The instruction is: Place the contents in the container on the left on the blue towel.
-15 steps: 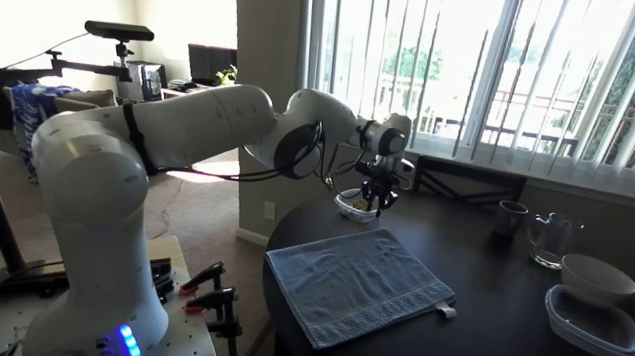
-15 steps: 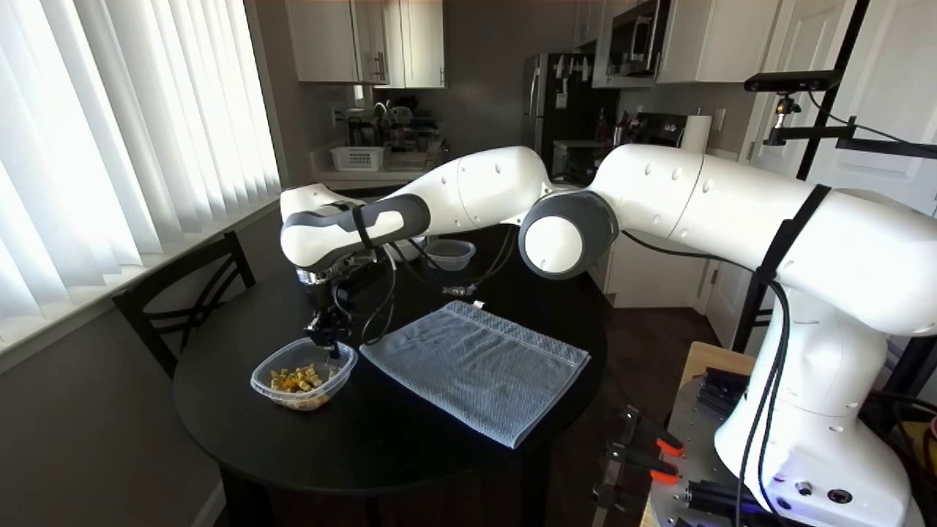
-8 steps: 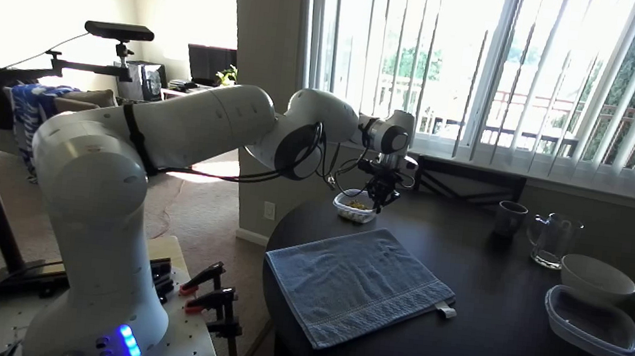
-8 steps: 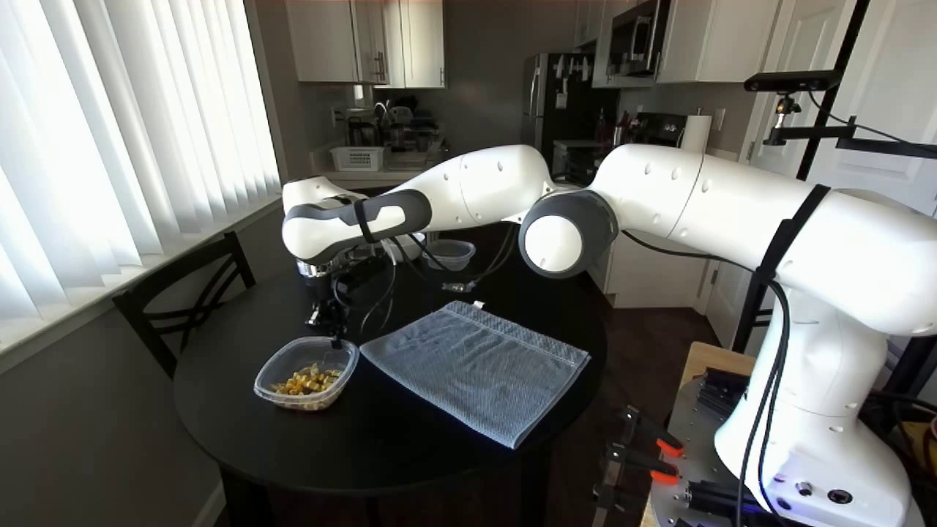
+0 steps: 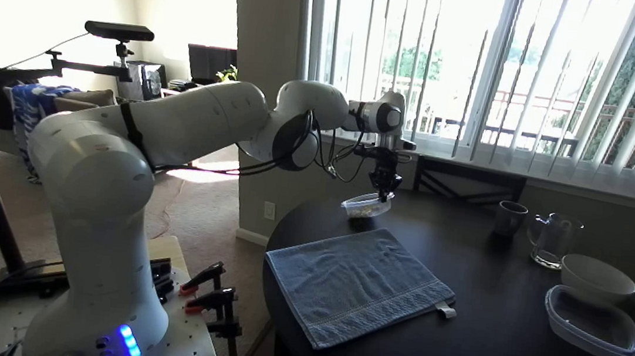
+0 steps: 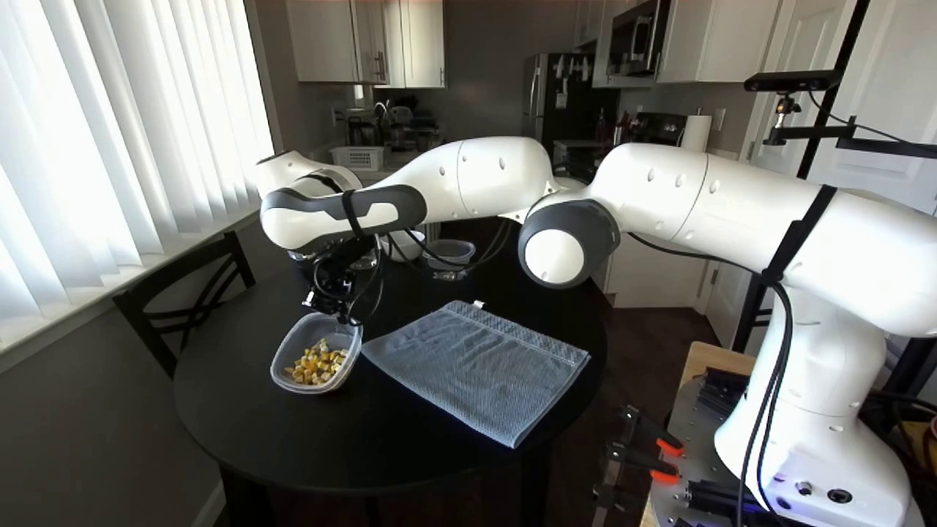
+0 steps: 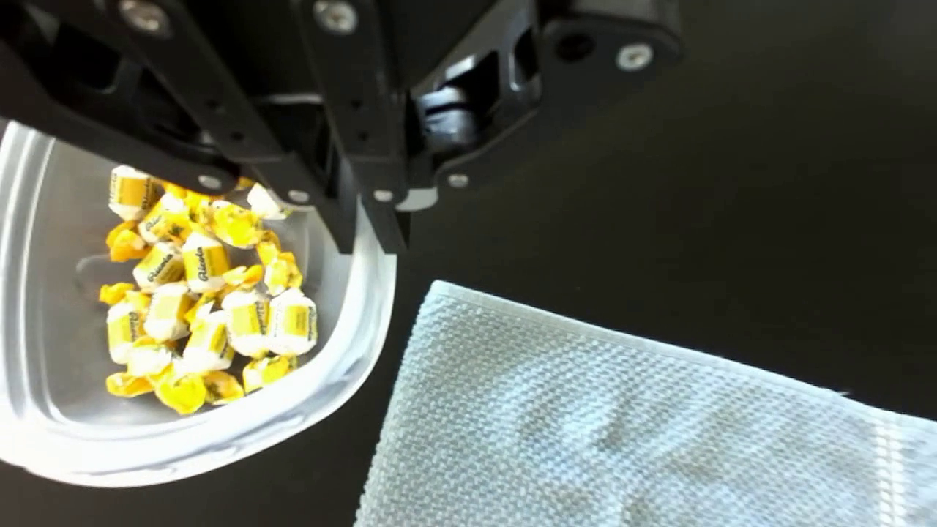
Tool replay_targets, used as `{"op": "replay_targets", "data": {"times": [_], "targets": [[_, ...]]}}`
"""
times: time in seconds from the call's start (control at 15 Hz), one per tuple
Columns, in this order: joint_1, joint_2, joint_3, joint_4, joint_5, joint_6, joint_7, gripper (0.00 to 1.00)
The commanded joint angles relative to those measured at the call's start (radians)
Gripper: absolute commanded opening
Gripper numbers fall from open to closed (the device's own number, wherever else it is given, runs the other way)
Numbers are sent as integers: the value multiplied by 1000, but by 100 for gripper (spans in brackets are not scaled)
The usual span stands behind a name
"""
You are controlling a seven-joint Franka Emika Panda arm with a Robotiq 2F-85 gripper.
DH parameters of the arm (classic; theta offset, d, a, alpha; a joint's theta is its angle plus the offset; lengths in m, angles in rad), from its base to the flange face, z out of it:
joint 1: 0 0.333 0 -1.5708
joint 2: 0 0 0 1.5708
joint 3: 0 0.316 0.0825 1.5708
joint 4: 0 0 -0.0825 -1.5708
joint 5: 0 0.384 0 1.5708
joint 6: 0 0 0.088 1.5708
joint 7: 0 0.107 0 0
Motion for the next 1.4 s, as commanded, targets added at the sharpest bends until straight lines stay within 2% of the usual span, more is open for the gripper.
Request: {"op": "replay_targets", "data": {"times": [0.0,0.27,0.33,0.73,1.13,1.33], "targets": [[29,-53,-85,-7,-79,-118,83,6],[25,-56,-171,27,-154,-296,69,6],[23,-72,-190,-3,-171,-326,64,6],[20,-32,-305,18,-301,-529,86,6],[87,-15,-396,8,-450,-749,72,6],[136,1,-400,0,-507,-903,85,7]]}}
